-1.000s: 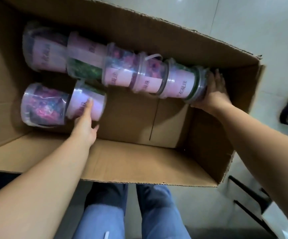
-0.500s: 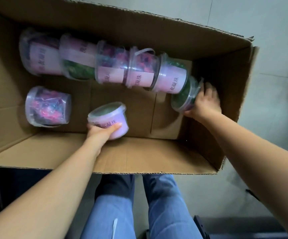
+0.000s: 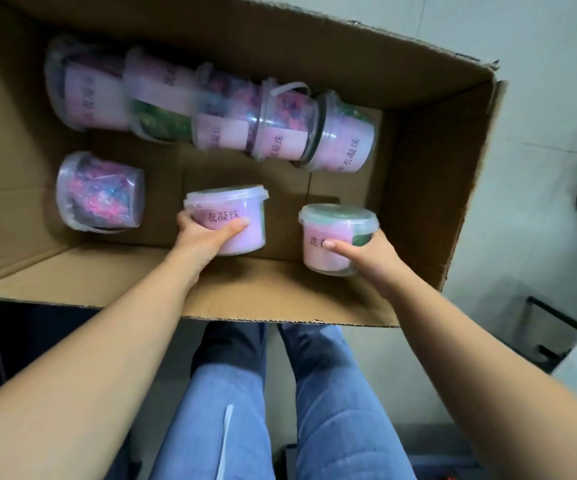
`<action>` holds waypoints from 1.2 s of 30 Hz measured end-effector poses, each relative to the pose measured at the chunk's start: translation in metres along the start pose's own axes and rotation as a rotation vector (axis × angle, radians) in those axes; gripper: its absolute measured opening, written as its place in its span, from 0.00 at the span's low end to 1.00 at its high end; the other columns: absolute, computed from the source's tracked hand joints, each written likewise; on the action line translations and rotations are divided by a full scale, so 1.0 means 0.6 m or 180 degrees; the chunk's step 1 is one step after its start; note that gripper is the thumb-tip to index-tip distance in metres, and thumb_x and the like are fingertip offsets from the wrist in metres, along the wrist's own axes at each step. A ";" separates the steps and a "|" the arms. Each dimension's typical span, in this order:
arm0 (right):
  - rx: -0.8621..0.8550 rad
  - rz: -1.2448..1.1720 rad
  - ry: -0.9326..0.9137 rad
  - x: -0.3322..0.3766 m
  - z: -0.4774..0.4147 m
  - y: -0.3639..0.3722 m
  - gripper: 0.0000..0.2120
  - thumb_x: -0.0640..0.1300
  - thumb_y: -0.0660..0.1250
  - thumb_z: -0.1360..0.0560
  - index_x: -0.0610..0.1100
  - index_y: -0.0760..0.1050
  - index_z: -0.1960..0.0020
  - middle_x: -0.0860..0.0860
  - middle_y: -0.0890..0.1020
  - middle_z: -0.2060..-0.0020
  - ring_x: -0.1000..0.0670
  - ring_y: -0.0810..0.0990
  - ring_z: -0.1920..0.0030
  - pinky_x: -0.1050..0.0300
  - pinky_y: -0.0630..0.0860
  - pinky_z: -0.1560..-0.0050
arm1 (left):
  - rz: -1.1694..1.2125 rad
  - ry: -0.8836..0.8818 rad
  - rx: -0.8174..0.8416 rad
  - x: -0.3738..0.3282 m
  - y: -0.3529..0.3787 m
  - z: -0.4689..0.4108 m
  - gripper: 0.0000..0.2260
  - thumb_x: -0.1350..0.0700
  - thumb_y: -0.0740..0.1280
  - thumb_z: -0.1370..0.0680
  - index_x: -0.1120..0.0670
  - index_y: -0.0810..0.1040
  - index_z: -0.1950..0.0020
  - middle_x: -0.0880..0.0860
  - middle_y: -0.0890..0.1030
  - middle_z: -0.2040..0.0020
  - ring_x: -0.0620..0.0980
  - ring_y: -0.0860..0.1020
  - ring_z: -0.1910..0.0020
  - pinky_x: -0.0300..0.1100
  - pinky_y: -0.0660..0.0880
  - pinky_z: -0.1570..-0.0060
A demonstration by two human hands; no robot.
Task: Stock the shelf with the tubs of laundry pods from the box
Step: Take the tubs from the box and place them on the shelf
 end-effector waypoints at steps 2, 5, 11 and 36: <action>0.0310 -0.0331 -0.0187 0.036 0.042 0.015 0.33 0.50 0.76 0.38 0.44 0.71 0.36 0.48 0.81 0.45 0.49 0.79 0.44 0.54 0.76 0.43 | 0.0246 0.0130 0.0103 -0.029 -0.019 0.050 0.45 0.44 0.75 0.49 0.55 0.60 0.37 0.52 0.71 0.41 0.50 0.73 0.42 0.47 0.69 0.36; 0.0526 -0.0350 -0.0682 0.133 0.113 0.021 0.31 0.49 0.77 0.38 0.43 0.73 0.38 0.50 0.82 0.48 0.52 0.81 0.46 0.57 0.76 0.44 | 0.0488 0.0443 0.0074 -0.082 -0.068 0.140 0.43 0.40 0.72 0.52 0.52 0.61 0.42 0.52 0.72 0.43 0.51 0.74 0.43 0.49 0.70 0.36; 0.1269 -0.0110 -0.1741 0.354 0.301 0.028 0.39 0.51 0.75 0.43 0.41 0.69 0.36 0.50 0.81 0.51 0.58 0.82 0.58 0.67 0.76 0.62 | 0.1327 0.1583 -0.0138 -0.188 -0.196 0.366 0.41 0.38 0.78 0.59 0.49 0.73 0.50 0.45 0.81 0.53 0.39 0.80 0.54 0.34 0.76 0.53; 0.4608 0.1329 -0.3367 0.168 1.160 0.526 0.62 0.62 0.81 0.60 0.46 0.60 0.32 0.48 0.78 0.41 0.49 0.78 0.43 0.48 0.75 0.40 | 0.3649 0.2616 -0.4083 0.411 -0.505 1.186 0.31 0.43 0.71 0.48 0.47 0.71 0.47 0.44 0.77 0.47 0.43 0.75 0.47 0.43 0.69 0.41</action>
Point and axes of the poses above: each hand's wrist, its own z-axis away from the middle knuckle, its own y-axis out of the palm, x = y × z, the point moved 5 cm from there along -z, towards the middle knuckle
